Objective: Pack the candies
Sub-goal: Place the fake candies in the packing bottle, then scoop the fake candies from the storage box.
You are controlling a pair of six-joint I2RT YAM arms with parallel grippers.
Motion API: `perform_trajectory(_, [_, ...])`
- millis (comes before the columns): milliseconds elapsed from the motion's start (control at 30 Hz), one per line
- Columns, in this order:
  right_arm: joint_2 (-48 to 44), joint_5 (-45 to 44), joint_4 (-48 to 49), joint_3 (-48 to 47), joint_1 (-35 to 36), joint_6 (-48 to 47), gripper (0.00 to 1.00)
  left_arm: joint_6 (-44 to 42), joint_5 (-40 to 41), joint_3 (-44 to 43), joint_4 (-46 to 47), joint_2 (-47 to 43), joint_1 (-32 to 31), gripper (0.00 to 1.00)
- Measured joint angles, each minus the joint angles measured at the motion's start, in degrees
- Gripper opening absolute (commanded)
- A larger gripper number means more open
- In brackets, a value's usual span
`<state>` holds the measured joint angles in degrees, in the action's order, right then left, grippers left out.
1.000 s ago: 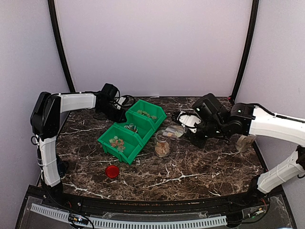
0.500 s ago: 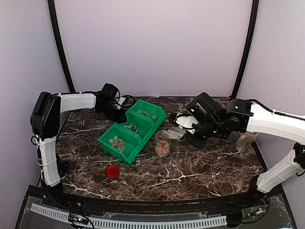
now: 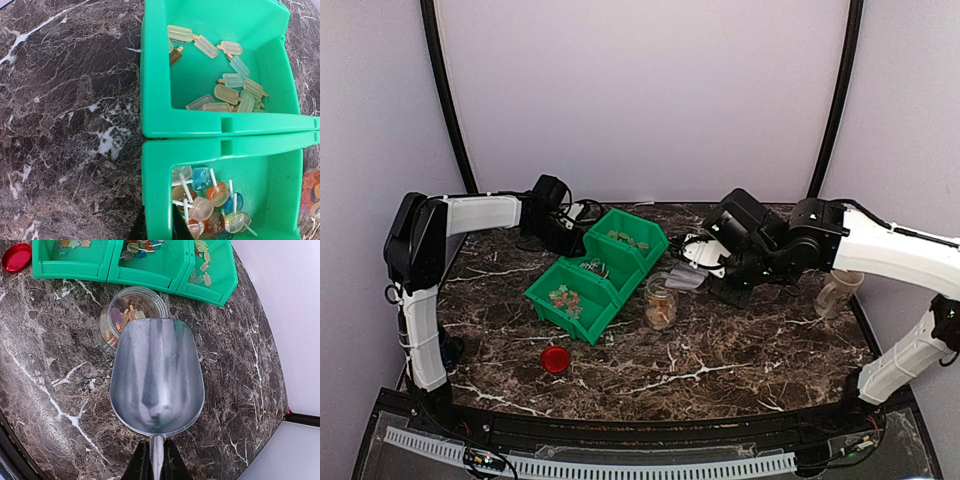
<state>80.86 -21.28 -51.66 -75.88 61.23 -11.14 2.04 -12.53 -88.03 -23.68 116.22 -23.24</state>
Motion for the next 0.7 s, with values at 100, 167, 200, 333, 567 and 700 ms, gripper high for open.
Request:
perform_trajectory(100, [0.4, -0.5, -0.9, -0.6, 0.6, -0.5, 0.0, 0.0, 0.0, 0.0, 0.0, 0.0, 0.0, 0.0])
perform_trajectory(167, [0.7, -0.9, -1.6, -0.9, 1.0, -0.8, 0.0, 0.0, 0.0, 0.0, 0.0, 0.0, 0.0, 0.0])
perform_trajectory(200, [1.0, -1.0, -2.1, -1.2, 1.1, -0.9, 0.0, 0.0, 0.0, 0.0, 0.0, 0.0, 0.0, 0.0])
perform_trajectory(333, [1.7, -2.1, -3.3, -2.8, 1.5, -1.3, 0.0, 0.1, 0.0, 0.0, 0.0, 0.0, 0.0, 0.0])
perform_trajectory(567, [2.6, -4.5, -4.0, -4.7, 1.9, -2.0, 0.0, 0.2, -0.1, 0.0, 0.0, 0.0, 0.0, 0.0])
perform_trajectory(700, [2.6, -5.9, -1.3, -4.7, 1.4, -2.3, 0.0, 0.2, -0.4, 0.0, 0.0, 0.0, 0.0, 0.0])
